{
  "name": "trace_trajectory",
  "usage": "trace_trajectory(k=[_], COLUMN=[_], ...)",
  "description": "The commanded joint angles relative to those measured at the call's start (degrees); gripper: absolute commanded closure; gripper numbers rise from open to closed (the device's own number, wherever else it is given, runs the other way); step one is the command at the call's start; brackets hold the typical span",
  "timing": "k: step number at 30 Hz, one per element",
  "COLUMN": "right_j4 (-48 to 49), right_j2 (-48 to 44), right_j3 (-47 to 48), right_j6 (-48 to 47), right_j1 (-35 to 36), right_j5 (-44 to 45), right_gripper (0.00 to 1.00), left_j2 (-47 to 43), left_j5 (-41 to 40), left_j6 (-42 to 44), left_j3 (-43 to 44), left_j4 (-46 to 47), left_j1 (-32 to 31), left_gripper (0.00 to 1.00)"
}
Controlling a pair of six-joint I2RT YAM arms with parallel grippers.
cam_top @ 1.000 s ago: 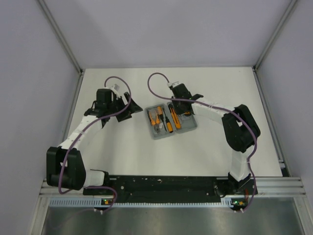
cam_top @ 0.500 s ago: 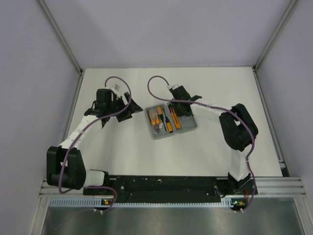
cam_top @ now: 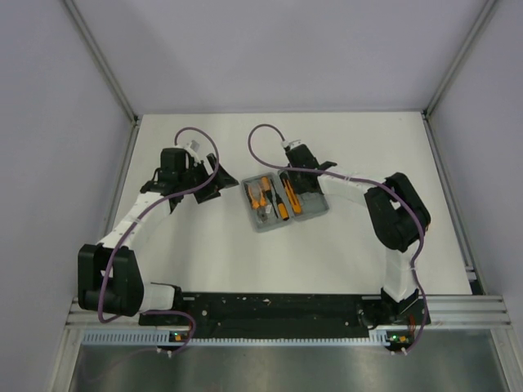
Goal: Pack the tool kit
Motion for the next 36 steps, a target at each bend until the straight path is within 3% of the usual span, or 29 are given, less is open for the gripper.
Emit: trace_trajectory(k=[1,10,18,23,27,30,32,33,34,36], right_j4=[-3.26,-5.27,-13.89,-14.77,-14.86,-14.86,-14.86,-14.86,-14.86,-14.77], right_j2=[5.09,0.70,-0.27,-6.67,-15.46,-22.75,-26.63,-28.38,-30.05,-32.17], right_j3=[-3.53,4.54,18.70,13.29,2.83,-5.87,-10.62,-12.65,-15.01,-18.97], right_j6=[3.30,4.53,8.39,13.84,17.44,18.94,19.21,19.30,19.91,21.75], right_j1=[0.79,0.79,-0.43,-4.38,-9.56,-13.87,-16.86,-18.27,-19.67,-23.18], right_j5=[-0.52,1.41,4.66,5.19,7.91,10.37,13.87,16.42,19.14,23.54], right_gripper=[1.00,1.00,0.87,0.80,0.67,0.52,0.35,0.20,0.11,0.04], left_j2=[0.18,0.09,-0.44,-0.88,-1.41,-1.76,-2.11,-2.20,-2.28,-1.94], left_j5=[0.75,1.19,1.28,1.89,3.21,4.09,4.44,4.62,4.88,5.32], left_j6=[0.36,0.10,0.45,0.89,0.89,0.89,0.89,0.98,0.80,0.63], left_j3=[-0.59,-0.41,-0.33,-0.59,-1.12,-1.47,-1.82,-1.91,-2.08,-2.08], left_j4=[2.32,2.32,1.00,0.39,1.26,1.97,2.67,2.93,3.20,3.46], left_j1=[0.43,0.43,0.52,0.52,0.52,0.52,0.52,0.52,0.52,0.52], left_gripper=[0.14,0.14,0.13,0.12,0.09,0.02,0.02,0.02,0.02,0.02])
